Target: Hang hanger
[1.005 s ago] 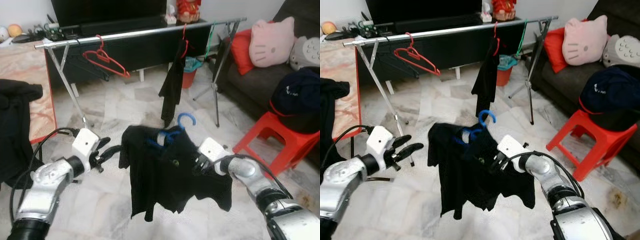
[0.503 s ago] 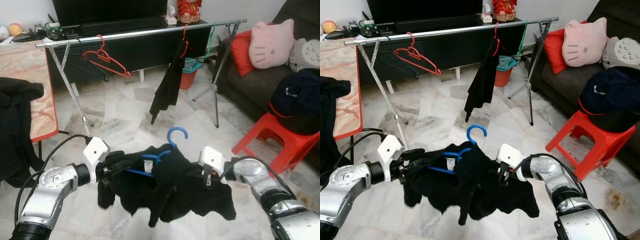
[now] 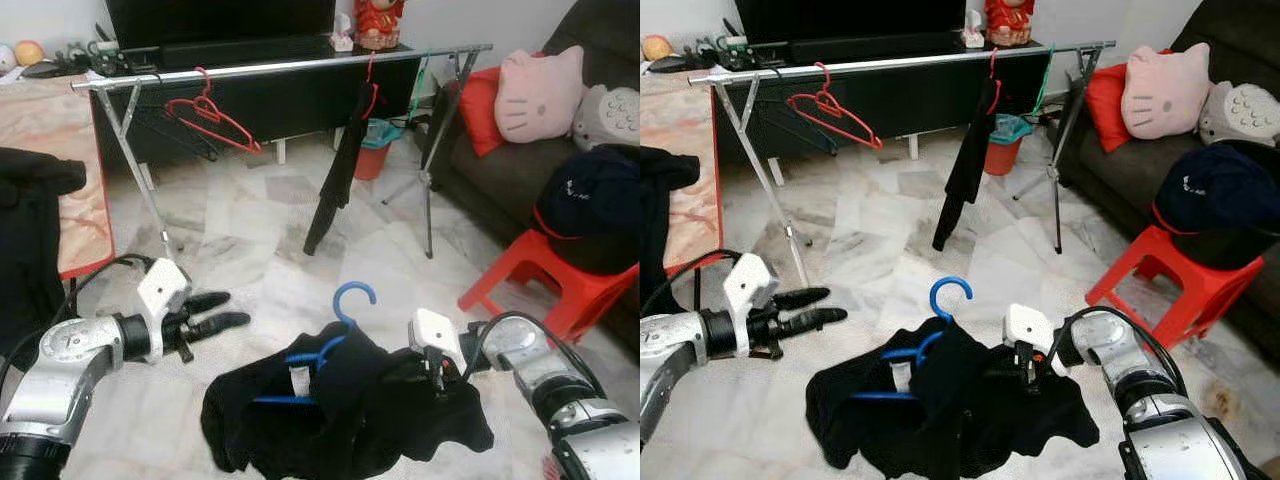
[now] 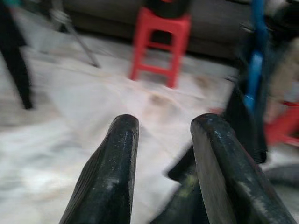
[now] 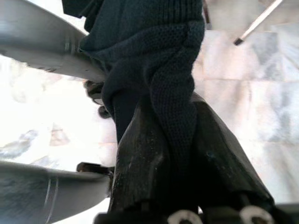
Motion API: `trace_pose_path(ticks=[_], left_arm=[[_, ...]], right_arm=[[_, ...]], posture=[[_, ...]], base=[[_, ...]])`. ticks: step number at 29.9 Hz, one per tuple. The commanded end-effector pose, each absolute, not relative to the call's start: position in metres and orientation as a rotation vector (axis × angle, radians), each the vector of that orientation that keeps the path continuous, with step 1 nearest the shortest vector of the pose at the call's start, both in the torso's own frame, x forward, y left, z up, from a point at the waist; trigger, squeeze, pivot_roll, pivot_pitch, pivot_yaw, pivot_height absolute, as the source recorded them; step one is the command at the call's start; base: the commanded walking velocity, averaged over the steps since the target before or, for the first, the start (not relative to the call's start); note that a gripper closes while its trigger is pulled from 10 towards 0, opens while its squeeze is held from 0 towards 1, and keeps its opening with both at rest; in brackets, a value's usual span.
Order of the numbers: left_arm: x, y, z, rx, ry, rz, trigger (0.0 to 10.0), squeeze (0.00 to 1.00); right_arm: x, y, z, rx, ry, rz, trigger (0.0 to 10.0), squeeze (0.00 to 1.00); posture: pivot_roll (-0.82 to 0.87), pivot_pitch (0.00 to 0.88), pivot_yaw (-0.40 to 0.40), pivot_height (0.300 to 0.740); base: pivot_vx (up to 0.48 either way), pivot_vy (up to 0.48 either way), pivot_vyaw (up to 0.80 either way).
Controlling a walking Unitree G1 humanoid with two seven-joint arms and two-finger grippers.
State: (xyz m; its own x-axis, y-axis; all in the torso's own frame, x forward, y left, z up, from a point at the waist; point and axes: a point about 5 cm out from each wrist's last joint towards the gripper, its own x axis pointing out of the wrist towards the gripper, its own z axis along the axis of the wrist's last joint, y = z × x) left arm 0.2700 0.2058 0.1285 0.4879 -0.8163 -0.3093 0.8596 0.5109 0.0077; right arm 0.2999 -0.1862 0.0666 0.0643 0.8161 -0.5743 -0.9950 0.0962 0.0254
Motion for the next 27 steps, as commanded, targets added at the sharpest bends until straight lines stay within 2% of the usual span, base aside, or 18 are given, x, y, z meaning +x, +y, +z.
trace_pose_path(ticks=[1,20,27], left_arm=[[0.264,0.195,0.128,0.147,0.3,-1.114,10.0,0.0],[0.242,0.16,0.106,0.09,0.414,-1.344,10.0,0.0],[0.242,0.15,0.103,0.097,0.424,-1.351,10.0,0.0]], right_arm=[[0.3,-0.184,0.07,-0.447,0.488,1.466,10.0,0.0],[0.301,-0.169,0.074,-0.454,0.443,1.546,10.0,0.0],[0.303,-0.162,0.075,-0.455,0.425,1.547,10.0,0.0]], posture=[[0.08,0.0,-0.115,0.74],[0.08,0.0,-0.136,0.74],[0.08,0.0,-0.137,0.74]], base=[[0.0,0.0,0.0],[0.0,0.0,0.0],[0.0,0.0,0.0]])
